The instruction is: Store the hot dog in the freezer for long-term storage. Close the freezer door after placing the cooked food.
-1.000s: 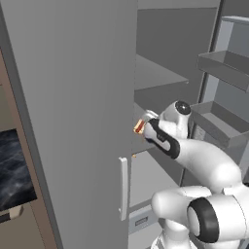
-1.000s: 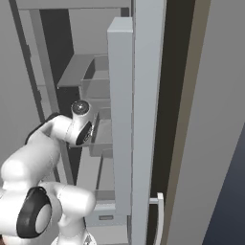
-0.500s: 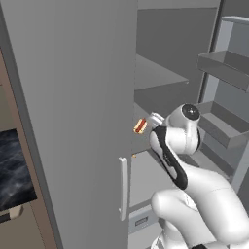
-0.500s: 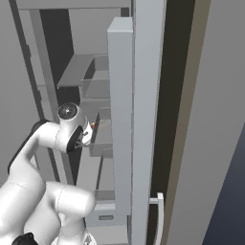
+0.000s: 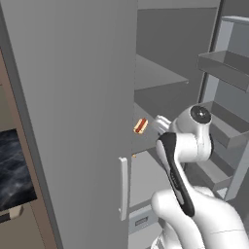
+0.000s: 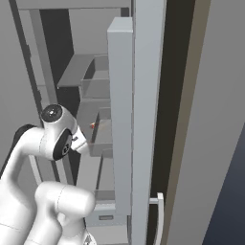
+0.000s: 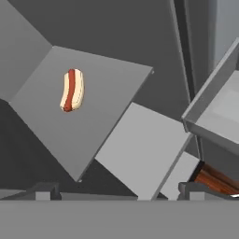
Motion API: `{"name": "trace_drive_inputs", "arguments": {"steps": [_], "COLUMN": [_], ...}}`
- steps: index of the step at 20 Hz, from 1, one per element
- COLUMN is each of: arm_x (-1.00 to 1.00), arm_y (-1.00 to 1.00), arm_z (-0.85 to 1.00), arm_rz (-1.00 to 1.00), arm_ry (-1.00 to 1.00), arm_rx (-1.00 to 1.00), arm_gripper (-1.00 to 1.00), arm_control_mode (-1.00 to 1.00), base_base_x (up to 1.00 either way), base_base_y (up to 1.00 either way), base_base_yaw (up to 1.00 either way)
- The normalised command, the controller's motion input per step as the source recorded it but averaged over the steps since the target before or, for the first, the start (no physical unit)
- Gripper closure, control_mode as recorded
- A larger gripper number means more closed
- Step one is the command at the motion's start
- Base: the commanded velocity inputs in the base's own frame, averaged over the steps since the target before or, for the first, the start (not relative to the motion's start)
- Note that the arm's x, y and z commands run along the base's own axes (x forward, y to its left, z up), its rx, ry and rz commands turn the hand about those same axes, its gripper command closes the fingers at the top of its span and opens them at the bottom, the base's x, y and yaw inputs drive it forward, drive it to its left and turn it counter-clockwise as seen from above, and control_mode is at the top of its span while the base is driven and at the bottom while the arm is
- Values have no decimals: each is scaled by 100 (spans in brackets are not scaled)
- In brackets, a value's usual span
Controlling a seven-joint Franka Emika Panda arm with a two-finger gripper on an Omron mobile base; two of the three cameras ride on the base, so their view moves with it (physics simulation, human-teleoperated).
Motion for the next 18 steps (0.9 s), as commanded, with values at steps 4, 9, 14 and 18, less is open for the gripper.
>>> {"name": "trace_drive_inputs", "arguments": {"steps": [4,9,14,18], "arm_x": [-71,-67,-59,-47], "arm_y": [0,0,0,9], "arm_z": [20,0,0,3], "arm_rz": [0,18,39,46], "arm_ry": [10,18,13,10], "arm_rx": [-6,-4,-13,-21], "arm_gripper": [-100,-100,-100,-100], "arm_control_mode": [-100,-100,-100,-100], "base_base_x": [0,0,0,0], "base_base_y": [0,0,0,0], "base_base_yaw": [0,0,0,0]}}
